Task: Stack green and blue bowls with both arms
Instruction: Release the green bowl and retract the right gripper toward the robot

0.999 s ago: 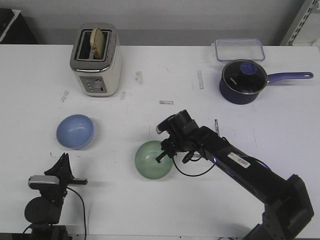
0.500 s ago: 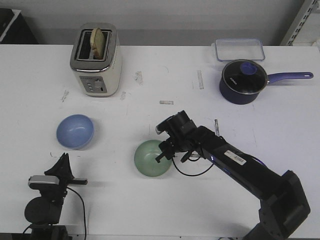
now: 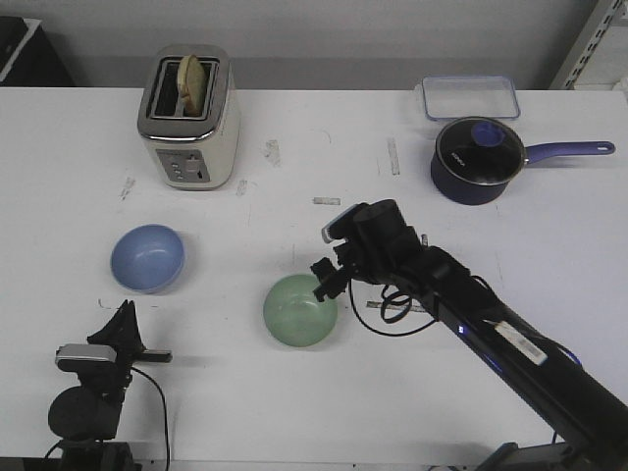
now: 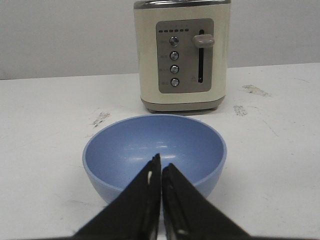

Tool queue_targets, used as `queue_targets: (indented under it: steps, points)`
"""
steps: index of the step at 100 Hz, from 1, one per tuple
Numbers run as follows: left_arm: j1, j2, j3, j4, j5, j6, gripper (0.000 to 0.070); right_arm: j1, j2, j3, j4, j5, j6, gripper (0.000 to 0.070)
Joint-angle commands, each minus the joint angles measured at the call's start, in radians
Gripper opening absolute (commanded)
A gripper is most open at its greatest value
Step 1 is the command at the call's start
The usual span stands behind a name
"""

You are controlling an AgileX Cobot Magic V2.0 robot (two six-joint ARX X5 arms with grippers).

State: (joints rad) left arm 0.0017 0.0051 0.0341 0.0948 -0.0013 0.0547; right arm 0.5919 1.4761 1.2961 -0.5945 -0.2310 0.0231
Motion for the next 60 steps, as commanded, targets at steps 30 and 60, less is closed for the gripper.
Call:
queue_targets:
  steps: [30,60]
  points:
    - [0.0,-0.001,-0.021,0.011,0.0,0.005,0.0001,-0.109,-0.274,-0.048,-0.055,0.268,0.002,0.0007]
    - [0.0,-0.001,-0.021,0.011,0.0,0.004,0.0001,-0.206,-0.629,-0.444,0.074,0.284,0.003,0.0007]
